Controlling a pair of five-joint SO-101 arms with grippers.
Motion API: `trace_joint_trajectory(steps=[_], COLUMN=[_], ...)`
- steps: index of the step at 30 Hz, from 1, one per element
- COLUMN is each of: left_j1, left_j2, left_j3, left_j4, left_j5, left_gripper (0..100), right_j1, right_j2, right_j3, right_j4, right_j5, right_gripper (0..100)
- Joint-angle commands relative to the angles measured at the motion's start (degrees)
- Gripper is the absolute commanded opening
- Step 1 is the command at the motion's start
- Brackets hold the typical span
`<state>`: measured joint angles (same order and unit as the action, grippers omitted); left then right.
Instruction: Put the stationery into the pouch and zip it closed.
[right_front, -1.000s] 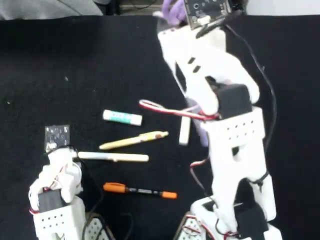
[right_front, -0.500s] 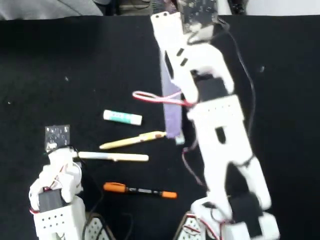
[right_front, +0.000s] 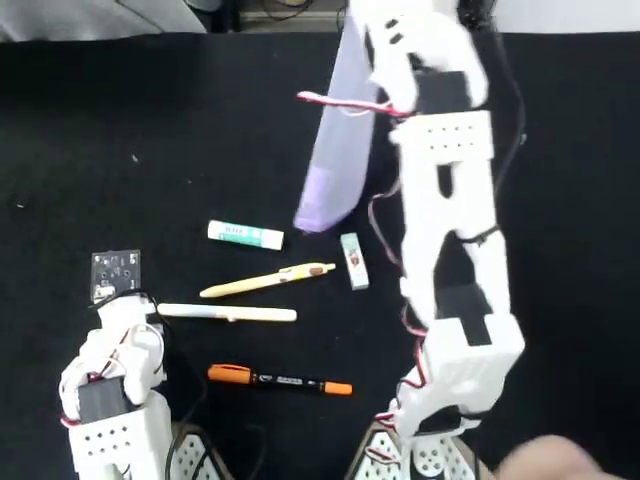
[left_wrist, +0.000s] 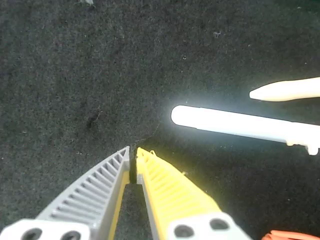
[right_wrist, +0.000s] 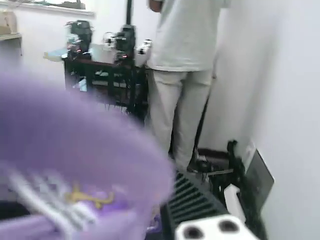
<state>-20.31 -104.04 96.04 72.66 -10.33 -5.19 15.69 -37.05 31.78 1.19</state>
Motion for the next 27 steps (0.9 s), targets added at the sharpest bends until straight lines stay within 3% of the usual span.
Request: trace_joint_trajectory(steps=[1,14,24,27], left_j1=[0.92,0.92,0.92,0.92], left_j2=[-0.35,-0.35,-0.35,-0.35], left_j3=[1.36,1.36,1.36,1.36], left_j4=[0.35,0.35,0.35,0.35], left_j5=[-0.26,-0.26,-0.26,-0.26], left_gripper=[3,3,3,3], right_j1=[4.66,7.3,1.85,-0.62], right_j2=[-0.13,-3.03,-15.87,-19.74], right_j3=[-7.43,-7.87,-7.6,-7.52], right_j4=[5.36,37.54,59.25,64.35], right_j5=[-3.6,-3.69,-3.52,0.18], right_gripper=[1.1,1.1,1.1,1.1])
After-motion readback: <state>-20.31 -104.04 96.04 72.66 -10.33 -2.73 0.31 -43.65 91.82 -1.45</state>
